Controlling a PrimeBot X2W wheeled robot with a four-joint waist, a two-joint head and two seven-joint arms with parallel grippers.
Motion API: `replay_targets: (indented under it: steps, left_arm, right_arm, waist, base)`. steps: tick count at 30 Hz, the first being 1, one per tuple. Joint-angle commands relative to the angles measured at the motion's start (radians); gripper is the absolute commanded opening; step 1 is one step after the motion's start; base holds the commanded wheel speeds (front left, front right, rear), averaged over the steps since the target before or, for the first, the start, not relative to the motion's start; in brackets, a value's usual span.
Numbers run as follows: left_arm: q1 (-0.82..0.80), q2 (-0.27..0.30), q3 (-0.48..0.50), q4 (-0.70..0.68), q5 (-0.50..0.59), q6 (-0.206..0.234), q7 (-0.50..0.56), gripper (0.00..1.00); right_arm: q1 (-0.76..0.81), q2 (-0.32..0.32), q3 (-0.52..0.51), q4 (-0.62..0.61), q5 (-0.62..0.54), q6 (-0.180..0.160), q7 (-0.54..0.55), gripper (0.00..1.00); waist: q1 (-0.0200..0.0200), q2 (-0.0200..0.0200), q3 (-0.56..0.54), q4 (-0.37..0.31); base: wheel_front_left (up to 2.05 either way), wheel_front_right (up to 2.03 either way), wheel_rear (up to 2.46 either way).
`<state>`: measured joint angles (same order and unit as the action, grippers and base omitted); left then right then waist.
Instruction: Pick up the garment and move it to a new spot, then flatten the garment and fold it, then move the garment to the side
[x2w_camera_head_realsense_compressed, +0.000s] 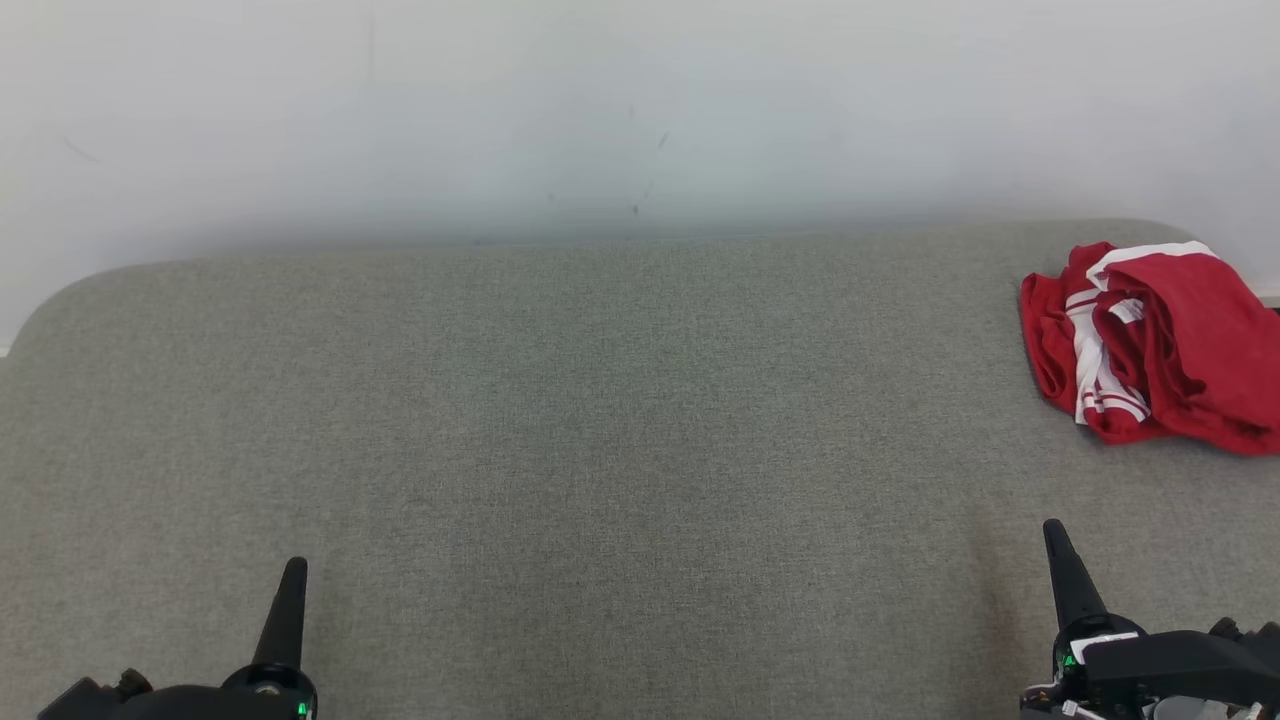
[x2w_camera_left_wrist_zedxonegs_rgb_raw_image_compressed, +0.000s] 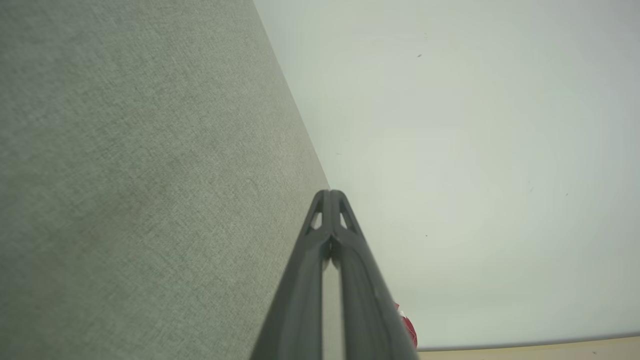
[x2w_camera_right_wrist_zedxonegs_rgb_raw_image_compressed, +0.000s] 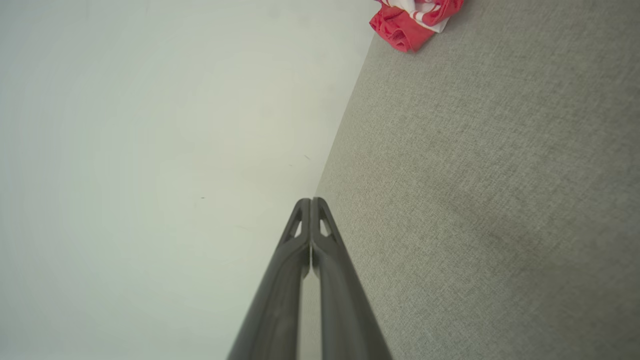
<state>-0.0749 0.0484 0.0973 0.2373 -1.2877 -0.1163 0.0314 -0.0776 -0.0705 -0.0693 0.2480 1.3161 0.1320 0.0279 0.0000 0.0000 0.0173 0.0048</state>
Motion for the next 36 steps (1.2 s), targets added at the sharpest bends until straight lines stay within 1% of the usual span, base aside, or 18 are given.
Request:
replay_targets:
  steps: [1, 36]
  left_arm:
    - [-0.018, 0.003, 0.005, -0.004, -0.019, -0.009, 0.007, 0.00]
    - [-0.037, 0.003, 0.018, 0.008, -0.296, -0.015, 0.077, 0.00]
  right_arm:
    - [-0.012, 0.002, -0.005, -0.008, 0.020, -0.002, 0.008, 0.00]
    - [-0.031, 0.016, -0.038, -0.005, 0.272, -0.002, 0.077, 0.00]
  waist:
    - [0.0000, 0.0000, 0.000, 0.000]
    - [0.0000, 0.0000, -0.012, -0.004]
  base:
    - [0.00, 0.00, 0.00]
    - [0.00, 0.00, 0.00]
